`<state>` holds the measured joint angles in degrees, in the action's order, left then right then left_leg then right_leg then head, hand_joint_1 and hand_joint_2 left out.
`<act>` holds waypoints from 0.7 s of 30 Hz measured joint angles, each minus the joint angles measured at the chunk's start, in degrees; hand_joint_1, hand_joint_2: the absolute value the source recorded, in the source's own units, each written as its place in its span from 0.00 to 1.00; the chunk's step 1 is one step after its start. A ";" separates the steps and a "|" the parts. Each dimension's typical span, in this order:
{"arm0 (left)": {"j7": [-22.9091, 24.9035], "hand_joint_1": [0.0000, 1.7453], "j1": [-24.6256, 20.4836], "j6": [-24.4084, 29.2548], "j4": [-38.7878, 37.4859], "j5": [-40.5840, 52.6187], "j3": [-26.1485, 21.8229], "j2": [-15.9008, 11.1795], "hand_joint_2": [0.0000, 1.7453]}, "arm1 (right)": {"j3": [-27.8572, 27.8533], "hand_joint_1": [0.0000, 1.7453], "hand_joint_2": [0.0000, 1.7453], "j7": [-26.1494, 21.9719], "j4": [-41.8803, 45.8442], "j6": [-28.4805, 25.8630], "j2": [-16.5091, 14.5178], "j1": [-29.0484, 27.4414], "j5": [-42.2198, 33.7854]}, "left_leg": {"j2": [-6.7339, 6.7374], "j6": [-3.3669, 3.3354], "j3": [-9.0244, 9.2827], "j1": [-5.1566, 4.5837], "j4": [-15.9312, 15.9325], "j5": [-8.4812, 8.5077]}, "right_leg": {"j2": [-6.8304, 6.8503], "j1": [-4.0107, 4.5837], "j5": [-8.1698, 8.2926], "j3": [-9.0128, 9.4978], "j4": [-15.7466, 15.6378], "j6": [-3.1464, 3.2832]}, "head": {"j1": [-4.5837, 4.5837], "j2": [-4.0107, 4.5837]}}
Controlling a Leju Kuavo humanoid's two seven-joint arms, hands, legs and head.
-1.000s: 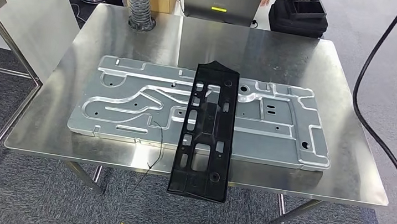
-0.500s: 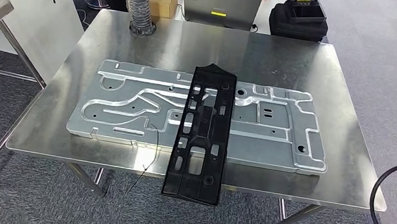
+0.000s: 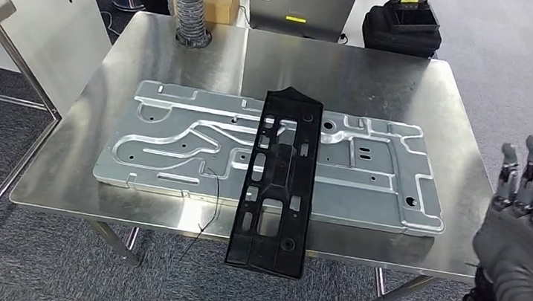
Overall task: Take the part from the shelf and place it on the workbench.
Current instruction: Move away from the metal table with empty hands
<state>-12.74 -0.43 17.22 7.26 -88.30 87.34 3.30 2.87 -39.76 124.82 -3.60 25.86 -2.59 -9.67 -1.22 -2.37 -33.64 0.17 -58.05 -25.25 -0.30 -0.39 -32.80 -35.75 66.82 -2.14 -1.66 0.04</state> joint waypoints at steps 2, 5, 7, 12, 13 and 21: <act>0.01 0.00 -0.01 0.03 0.00 -0.01 0.00 0.00 0.00 | 3.72 0.00 0.00 0.03 -1.05 -1.12 -2.83 -0.25 0.26 | 0.08 -0.01 -0.17 -0.06 -0.03 0.02 | 0.00 -0.31 -2.36 -2.91 6.28 -0.31 | 0.00 0.00; 0.04 0.00 -0.05 0.05 0.00 -0.03 0.00 0.04 0.00 | 9.28 0.00 0.00 1.13 -3.32 -1.89 -6.69 -0.23 0.77 | 0.09 0.21 -0.17 -0.03 -0.15 0.05 | 0.03 -0.74 1.47 -0.21 1.29 -0.34 | 0.00 0.00; 0.04 0.00 -0.08 0.05 0.00 -0.11 0.00 0.08 0.00 | 12.55 0.00 0.00 1.98 -5.23 -2.23 -9.08 0.19 1.29 | -0.03 0.72 -0.15 -0.11 -0.27 0.08 | -0.04 -0.75 4.22 3.45 -6.20 -0.01 | -0.01 0.00; 0.04 0.00 -0.09 0.04 -0.03 -0.40 0.00 0.03 0.00 | 20.73 0.00 0.00 2.50 -12.02 -3.60 -15.37 0.79 4.47 | -0.21 2.63 -0.37 -0.16 -0.34 0.05 | -0.32 -0.44 5.23 4.47 -9.36 1.83 | -0.01 0.00; 0.04 0.00 -0.10 0.03 -0.04 -0.45 0.00 0.01 0.00 | 22.20 0.00 0.00 2.29 -13.22 -4.20 -16.51 0.89 5.45 | -0.21 2.88 -0.98 -0.19 -1.57 -0.81 | -0.27 -0.54 5.43 4.52 -9.55 2.24 | -0.02 0.00; 0.46 0.00 -0.50 -0.26 -0.07 -0.46 0.00 -0.21 0.00 | 30.60 0.00 0.00 1.84 -18.60 -7.81 -23.13 0.98 12.39 | -0.19 3.01 -4.04 -0.19 -8.73 -2.51 | -0.53 0.29 5.30 4.88 -9.43 3.28 | -0.02 0.00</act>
<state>-12.28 -0.94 16.96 7.19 -88.77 87.34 3.09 33.47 -37.92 106.22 -11.42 2.73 -1.61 2.73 -1.41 0.64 -37.68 -0.02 -66.78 -27.77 -0.83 -0.10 -27.50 -30.87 57.39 1.15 -1.68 0.04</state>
